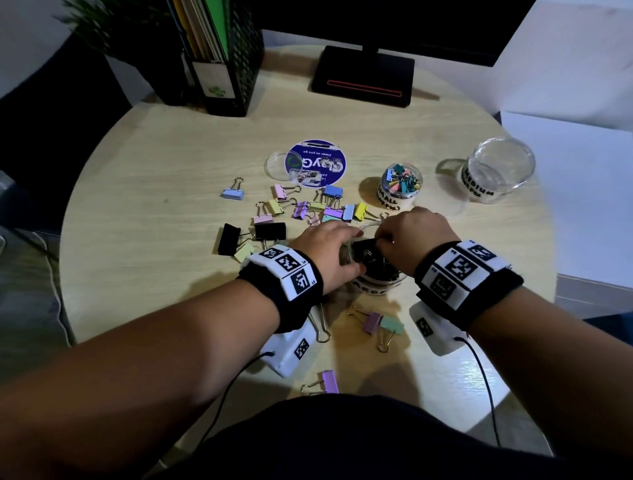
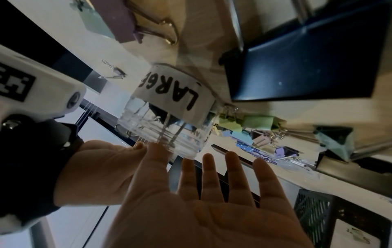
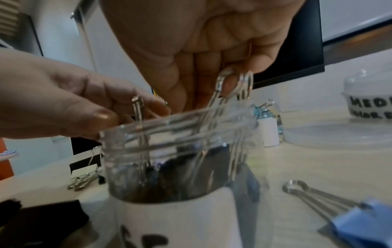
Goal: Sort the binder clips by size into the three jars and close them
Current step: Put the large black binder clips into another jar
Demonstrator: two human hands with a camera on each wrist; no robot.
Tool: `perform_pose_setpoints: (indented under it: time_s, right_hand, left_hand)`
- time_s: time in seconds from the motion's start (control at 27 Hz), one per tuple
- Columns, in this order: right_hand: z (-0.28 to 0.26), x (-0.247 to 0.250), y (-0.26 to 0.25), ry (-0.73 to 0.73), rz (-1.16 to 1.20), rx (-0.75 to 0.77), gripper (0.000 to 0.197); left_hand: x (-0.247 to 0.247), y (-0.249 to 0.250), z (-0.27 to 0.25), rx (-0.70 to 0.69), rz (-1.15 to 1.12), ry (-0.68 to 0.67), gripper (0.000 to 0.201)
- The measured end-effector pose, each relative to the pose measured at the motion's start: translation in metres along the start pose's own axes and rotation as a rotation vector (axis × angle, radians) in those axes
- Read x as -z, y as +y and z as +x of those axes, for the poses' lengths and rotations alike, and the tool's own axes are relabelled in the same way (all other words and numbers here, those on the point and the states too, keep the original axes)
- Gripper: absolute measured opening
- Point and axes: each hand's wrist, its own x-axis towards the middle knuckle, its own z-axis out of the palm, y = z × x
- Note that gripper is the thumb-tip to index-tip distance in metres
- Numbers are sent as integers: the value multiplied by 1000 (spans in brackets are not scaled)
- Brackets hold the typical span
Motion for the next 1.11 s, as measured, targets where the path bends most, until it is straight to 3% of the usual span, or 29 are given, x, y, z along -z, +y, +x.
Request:
perform_pose_setpoints:
  time_s: [0.15, 0.3, 0.56, 0.7, 0.82, 0.89, 1.11]
  right_hand:
    - [-8, 4, 1, 2, -185, -31, 37]
    - [-11, -1, 9, -70, -265, -1, 30]
    - [-11, -6, 5, 54, -151, 131, 24]
    - [-2, 9, 3, 14, -95, 186, 29]
    - [6, 7, -4, -145, -77, 264, 27]
    - [7, 1, -10, -211, -63, 263, 26]
    - [9, -13, -9, -132, 11, 146, 23]
  left_hand:
    - [-2, -1, 0, -24, 14, 1, 61]
    - [-1, 0, 0, -36, -10, 4, 59]
    - [3, -8, -11, -36, -26, 12, 64]
    - [4, -8, -9, -34, 25, 24, 66]
    - [2, -8, -8, -30, 8, 35, 65]
    - [2, -9, -8, -26, -9, 30, 66]
    - [0, -8, -7, -11, -14, 16, 67]
